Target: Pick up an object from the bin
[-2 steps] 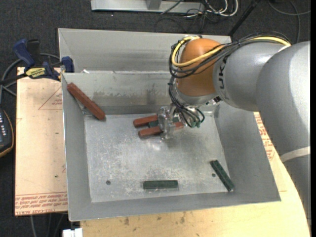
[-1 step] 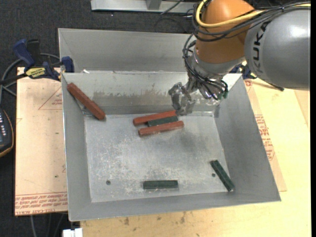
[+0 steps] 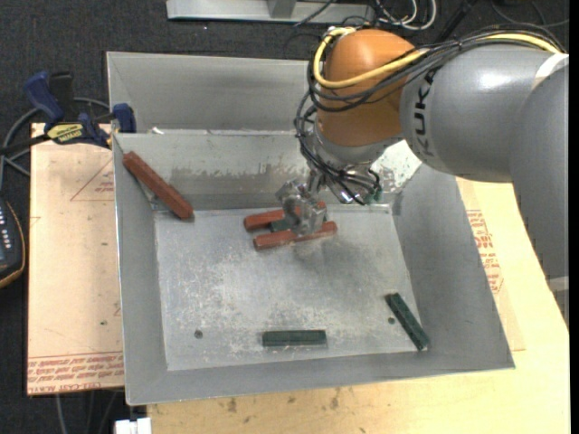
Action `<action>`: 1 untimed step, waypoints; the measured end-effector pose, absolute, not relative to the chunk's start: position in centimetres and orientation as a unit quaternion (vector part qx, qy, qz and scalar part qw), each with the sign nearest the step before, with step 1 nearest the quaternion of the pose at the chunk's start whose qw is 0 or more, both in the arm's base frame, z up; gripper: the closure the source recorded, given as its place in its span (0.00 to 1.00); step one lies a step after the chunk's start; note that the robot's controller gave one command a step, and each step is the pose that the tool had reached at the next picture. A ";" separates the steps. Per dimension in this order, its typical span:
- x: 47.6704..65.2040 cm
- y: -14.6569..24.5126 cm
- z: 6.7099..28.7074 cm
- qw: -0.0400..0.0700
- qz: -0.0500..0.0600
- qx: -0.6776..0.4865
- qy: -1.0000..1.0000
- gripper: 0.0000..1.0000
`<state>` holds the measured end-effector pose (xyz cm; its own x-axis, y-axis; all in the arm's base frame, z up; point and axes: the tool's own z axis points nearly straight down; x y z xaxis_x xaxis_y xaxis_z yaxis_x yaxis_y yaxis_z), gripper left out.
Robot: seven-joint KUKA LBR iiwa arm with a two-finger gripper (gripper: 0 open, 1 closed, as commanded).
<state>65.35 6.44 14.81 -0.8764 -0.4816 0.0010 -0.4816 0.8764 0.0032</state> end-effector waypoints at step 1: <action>65.5 6.3 15.1 -0.001 -0.001 0.247 -0.969 0.00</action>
Offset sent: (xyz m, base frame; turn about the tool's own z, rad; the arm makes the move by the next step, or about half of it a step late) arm 0.0000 0.0000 0.0000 0.0000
